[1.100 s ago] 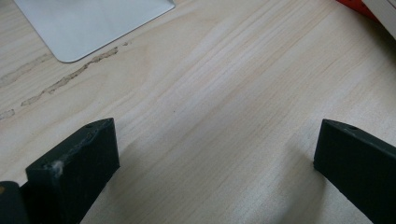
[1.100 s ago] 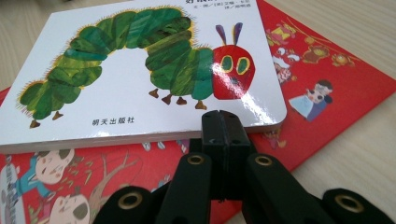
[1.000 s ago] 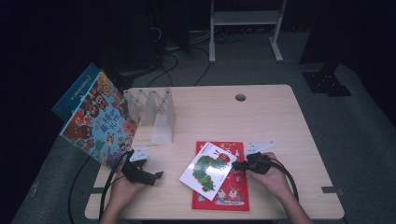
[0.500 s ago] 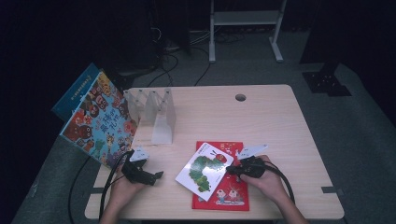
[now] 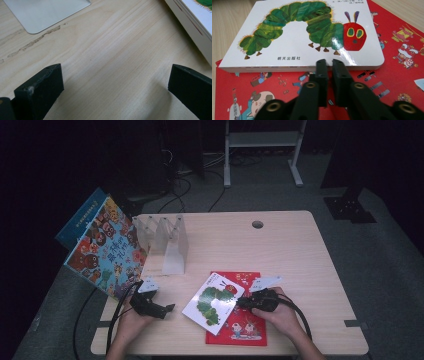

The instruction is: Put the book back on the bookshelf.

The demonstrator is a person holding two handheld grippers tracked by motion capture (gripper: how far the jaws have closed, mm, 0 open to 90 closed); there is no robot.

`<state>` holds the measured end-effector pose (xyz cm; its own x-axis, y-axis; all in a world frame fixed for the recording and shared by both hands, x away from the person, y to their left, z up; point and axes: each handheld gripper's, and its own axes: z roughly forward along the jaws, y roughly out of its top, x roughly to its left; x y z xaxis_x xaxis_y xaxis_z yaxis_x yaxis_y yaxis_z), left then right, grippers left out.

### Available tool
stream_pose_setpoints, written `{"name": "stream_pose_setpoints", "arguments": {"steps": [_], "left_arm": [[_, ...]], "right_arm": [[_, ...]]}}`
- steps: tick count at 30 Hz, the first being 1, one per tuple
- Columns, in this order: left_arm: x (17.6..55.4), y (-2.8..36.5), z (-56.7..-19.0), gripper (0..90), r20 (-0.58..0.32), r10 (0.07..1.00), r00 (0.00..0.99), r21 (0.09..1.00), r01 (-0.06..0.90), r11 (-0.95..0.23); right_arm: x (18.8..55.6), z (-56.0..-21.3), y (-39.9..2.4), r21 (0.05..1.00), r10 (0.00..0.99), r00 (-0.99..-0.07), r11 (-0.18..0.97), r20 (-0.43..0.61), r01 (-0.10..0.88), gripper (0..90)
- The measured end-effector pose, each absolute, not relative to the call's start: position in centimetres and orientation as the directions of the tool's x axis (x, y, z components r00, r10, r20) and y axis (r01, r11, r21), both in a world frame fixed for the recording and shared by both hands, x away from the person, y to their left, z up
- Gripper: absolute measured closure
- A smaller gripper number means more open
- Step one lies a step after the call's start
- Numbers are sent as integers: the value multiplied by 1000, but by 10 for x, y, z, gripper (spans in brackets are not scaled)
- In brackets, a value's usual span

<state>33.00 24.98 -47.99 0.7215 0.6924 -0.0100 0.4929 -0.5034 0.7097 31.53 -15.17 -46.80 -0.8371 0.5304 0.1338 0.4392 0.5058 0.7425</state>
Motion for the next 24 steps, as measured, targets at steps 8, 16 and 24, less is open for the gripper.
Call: {"name": "stream_pose_setpoints", "arguments": {"steps": [8,16,24], "left_arm": [[327,241,-461,0,-77,662,745,741,488,-462],[325,212,-452,0,-136,596,791,732,485,-478],[327,183,-458,0,-163,551,819,690,494,-530]], "right_arm": [[316,-470,-156,751,552,-828,504,99,426,444],[315,-472,-156,756,571,-820,520,40,399,299],[312,-472,-155,751,565,-824,528,38,397,267]]}}
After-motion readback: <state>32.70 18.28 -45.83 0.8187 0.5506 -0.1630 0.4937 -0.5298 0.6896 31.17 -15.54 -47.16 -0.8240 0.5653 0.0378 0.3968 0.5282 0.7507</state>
